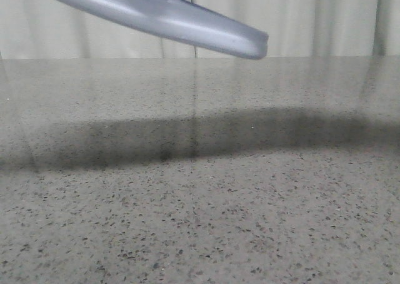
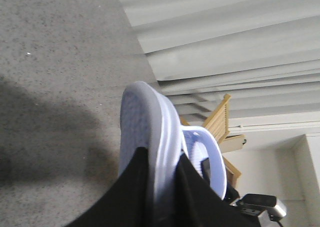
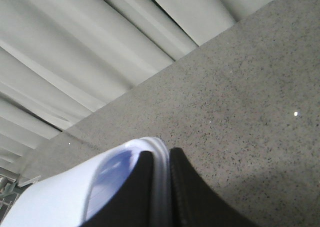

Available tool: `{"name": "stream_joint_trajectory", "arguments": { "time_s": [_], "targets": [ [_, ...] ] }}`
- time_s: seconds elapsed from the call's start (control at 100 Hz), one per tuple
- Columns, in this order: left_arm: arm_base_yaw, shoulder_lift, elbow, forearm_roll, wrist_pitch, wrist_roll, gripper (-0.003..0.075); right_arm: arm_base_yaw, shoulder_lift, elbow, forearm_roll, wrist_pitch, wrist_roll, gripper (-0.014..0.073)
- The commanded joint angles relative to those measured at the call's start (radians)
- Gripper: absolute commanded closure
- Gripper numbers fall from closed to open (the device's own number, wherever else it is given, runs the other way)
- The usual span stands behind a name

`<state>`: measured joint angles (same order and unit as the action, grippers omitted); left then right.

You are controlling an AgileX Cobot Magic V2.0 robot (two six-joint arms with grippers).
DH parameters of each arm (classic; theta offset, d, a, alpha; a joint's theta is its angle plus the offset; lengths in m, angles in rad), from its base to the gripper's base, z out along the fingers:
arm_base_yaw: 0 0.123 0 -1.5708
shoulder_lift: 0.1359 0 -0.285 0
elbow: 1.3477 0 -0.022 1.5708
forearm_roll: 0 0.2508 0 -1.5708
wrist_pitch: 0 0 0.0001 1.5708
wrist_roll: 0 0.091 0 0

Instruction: Insert blue slippers together front up

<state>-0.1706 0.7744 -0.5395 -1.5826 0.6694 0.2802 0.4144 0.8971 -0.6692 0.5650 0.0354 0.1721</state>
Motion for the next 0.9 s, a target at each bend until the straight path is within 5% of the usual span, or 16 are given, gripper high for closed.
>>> {"name": "stream_joint_trajectory", "arguments": {
  "time_s": [0.0, 0.37, 0.89],
  "targets": [
    [-0.003, -0.003, -0.030, -0.161, 0.100, 0.039, 0.0704, 0.008, -0.003, -0.032, -0.001, -0.070, -0.010, 0.0701],
    [-0.005, 0.029, -0.032, -0.277, 0.237, 0.089, 0.0704, 0.012, -0.001, -0.032, 0.015, -0.110, -0.010, 0.0701],
    [-0.084, 0.087, -0.038, -0.277, 0.321, 0.108, 0.0704, 0.173, 0.127, -0.032, 0.015, -0.241, -0.010, 0.0701]
  ]
}}
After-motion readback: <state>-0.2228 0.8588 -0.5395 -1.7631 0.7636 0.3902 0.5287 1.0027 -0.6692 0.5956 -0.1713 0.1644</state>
